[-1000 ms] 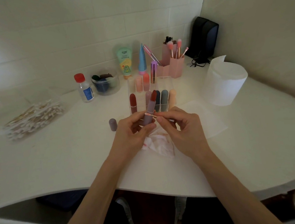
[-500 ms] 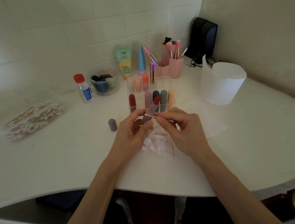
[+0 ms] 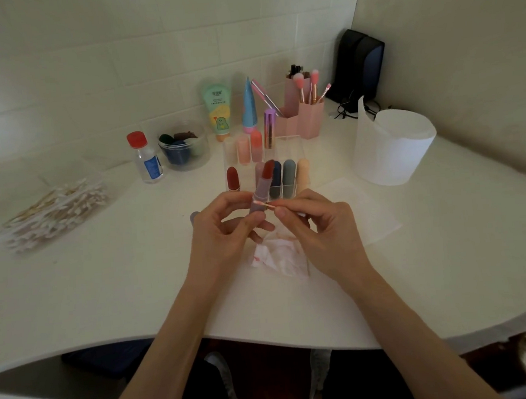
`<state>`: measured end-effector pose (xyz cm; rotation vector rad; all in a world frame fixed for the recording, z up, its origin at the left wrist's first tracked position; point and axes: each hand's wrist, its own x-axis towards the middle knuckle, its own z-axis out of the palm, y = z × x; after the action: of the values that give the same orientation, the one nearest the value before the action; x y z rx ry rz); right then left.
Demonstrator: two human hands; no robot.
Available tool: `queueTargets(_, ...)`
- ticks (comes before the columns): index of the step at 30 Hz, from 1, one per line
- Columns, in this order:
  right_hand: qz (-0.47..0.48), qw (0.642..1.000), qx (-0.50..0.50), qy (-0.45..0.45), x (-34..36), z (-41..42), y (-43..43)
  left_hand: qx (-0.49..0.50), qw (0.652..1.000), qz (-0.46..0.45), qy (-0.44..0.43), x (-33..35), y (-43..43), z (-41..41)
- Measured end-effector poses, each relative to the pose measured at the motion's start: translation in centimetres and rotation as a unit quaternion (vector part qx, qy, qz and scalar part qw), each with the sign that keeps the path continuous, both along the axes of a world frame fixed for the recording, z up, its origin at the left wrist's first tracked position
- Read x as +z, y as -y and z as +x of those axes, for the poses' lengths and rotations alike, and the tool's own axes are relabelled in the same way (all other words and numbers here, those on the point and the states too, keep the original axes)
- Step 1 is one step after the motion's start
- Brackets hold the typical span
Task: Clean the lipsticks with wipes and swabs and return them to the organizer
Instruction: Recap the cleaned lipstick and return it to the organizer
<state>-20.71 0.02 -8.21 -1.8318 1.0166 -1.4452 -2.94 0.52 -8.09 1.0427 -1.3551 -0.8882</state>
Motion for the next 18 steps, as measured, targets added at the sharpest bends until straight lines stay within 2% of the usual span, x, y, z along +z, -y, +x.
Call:
queueTargets(5, 0.000, 1.000, -0.007, 0.012, -0.02, -0.03, 0.02, -0.031, 0.999, -0.005, -0.003, 0.17, -0.09, -0.03)
queueTargets(10, -0.002, 1.000, 0.000, 0.009, -0.15, 0.03, 0.00, -0.011, 1.000, 0.028, 0.005, -0.05, 0.04, -0.06)
queueTargets(14, -0.004, 1.000, 0.008, 0.006, -0.17, 0.05, 0.02, -0.005, 1.000, 0.016, 0.005, -0.18, 0.13, 0.00)
queueTargets(18, 0.000, 1.000, 0.012, 0.010, -0.19, 0.05, 0.03, -0.025, 0.999, -0.008, 0.045, -0.30, 0.06, -0.05)
